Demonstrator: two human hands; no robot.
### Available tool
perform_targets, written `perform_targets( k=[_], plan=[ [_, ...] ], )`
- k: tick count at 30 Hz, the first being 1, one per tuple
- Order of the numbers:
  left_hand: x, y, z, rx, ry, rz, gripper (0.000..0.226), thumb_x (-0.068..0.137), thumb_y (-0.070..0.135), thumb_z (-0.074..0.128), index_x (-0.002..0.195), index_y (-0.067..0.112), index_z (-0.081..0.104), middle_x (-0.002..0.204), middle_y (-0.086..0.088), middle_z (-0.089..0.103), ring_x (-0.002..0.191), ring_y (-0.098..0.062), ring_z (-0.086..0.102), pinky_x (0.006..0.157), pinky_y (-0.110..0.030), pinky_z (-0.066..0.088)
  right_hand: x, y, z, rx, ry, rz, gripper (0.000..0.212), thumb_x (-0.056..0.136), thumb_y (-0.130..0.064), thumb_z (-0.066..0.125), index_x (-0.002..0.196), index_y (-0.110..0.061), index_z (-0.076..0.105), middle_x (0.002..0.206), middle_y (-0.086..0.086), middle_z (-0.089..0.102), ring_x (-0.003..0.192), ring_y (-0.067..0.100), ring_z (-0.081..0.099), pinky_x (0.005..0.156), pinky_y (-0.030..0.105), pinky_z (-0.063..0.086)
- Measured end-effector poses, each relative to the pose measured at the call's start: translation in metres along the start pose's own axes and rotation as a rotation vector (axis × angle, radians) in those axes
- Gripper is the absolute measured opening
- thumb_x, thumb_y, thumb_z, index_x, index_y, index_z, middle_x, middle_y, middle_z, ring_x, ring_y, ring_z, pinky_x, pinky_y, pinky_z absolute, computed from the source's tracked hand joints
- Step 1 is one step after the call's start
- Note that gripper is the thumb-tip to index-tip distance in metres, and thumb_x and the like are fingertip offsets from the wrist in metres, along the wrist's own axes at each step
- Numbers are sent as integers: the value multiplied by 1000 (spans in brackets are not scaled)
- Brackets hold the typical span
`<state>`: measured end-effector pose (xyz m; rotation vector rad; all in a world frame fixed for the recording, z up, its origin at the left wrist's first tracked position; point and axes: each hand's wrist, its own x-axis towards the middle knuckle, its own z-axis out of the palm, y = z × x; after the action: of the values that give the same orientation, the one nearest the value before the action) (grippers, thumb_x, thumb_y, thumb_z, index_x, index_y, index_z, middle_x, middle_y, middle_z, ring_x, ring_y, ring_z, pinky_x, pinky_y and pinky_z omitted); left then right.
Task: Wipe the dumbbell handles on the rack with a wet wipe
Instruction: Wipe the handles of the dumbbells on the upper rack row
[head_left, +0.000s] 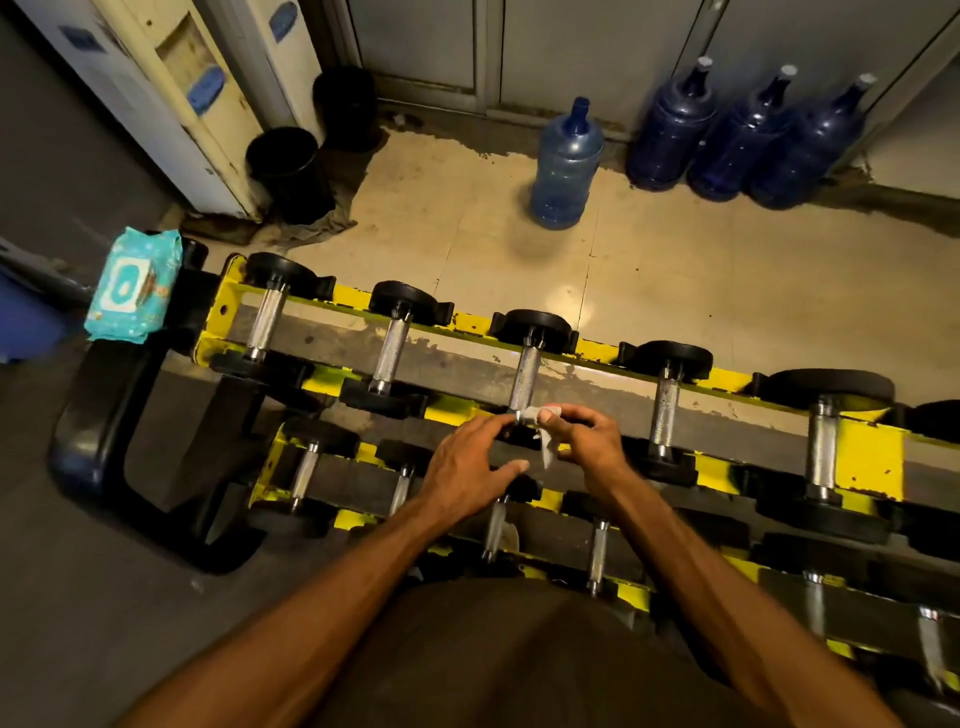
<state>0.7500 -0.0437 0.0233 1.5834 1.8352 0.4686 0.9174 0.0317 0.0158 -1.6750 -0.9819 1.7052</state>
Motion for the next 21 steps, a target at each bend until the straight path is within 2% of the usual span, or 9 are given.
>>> perform_targets(
  k=[3, 5, 7, 8, 10, 13, 15, 18, 21],
  plan=[
    [-5, 10, 1, -46, -25, 10, 82, 81, 53, 78, 150, 29, 42, 133, 6, 57, 119, -11, 54, 101, -36, 48, -20, 10, 5, 80, -31, 24, 7, 86, -12, 75, 92, -11, 74, 78, 2, 72, 64, 9, 65, 55, 24, 49],
    [-10, 13, 1, -115, 9, 11, 74, 81, 49, 79, 146, 27, 50, 128, 5, 60, 111, -10, 57, 93, -30, 50, -31, 19, 8, 137, -75, 37, 8, 85, -11, 75, 92, -10, 75, 82, 6, 74, 72, 14, 68, 63, 28, 53],
    [-17, 14, -1, -199, 60, -13, 51, 84, 43, 79, 130, 25, 66, 116, 8, 67, 101, -6, 61, 82, -22, 51, -41, 23, 9, 154, -98, 37, 8, 87, -10, 72, 95, -11, 75, 94, 9, 76, 90, 22, 70, 76, 33, 55],
    [-21, 13, -2, -240, 80, -25, 39, 84, 41, 79, 119, 26, 72, 107, 10, 70, 95, -4, 64, 78, -22, 53, -47, 27, 8, 173, -100, 27, 8, 89, -8, 69, 94, -10, 75, 95, 10, 75, 92, 24, 70, 78, 33, 55],
    [-30, 6, 1, -321, 86, -42, 21, 85, 37, 79, 104, 29, 77, 94, 14, 74, 87, -1, 67, 74, -26, 57, -61, 32, 6, 202, -121, 13, 13, 92, -6, 64, 94, -11, 76, 96, 12, 75, 92, 25, 70, 78, 33, 56],
    [-40, 8, 3, -431, 50, -62, 16, 84, 26, 81, 99, 22, 78, 90, 10, 75, 84, -3, 69, 69, -14, 53, -78, 38, -4, 214, -183, -3, 22, 97, -5, 57, 99, -11, 77, 105, 15, 74, 98, 26, 70, 79, 32, 56],
    [-43, 16, 5, -533, 24, -111, 12, 82, 19, 83, 93, 21, 77, 85, 8, 74, 77, -2, 69, 62, -11, 51, -90, 38, -11, 258, -155, 1, 21, 98, -3, 54, 108, -5, 73, 107, 15, 73, 94, 24, 71, 73, 29, 57],
    [-47, 33, 11, -667, -14, -141, 13, 81, 12, 83, 84, 21, 75, 79, 5, 75, 69, -3, 71, 65, -20, 57, -104, 37, -20, 298, 20, -53, 18, 89, -3, 67, 107, -6, 69, 104, 17, 72, 85, 25, 71, 64, 28, 58],
    [-51, 49, 17, -732, -90, -131, 8, 87, 11, 78, 94, 15, 77, 86, -7, 77, 77, -28, 73, 74, -41, 59, -109, 36, -33, 247, 126, -132, 16, 84, -5, 74, 99, -5, 71, 97, 20, 72, 83, 29, 71, 69, 36, 60]
  ],
)
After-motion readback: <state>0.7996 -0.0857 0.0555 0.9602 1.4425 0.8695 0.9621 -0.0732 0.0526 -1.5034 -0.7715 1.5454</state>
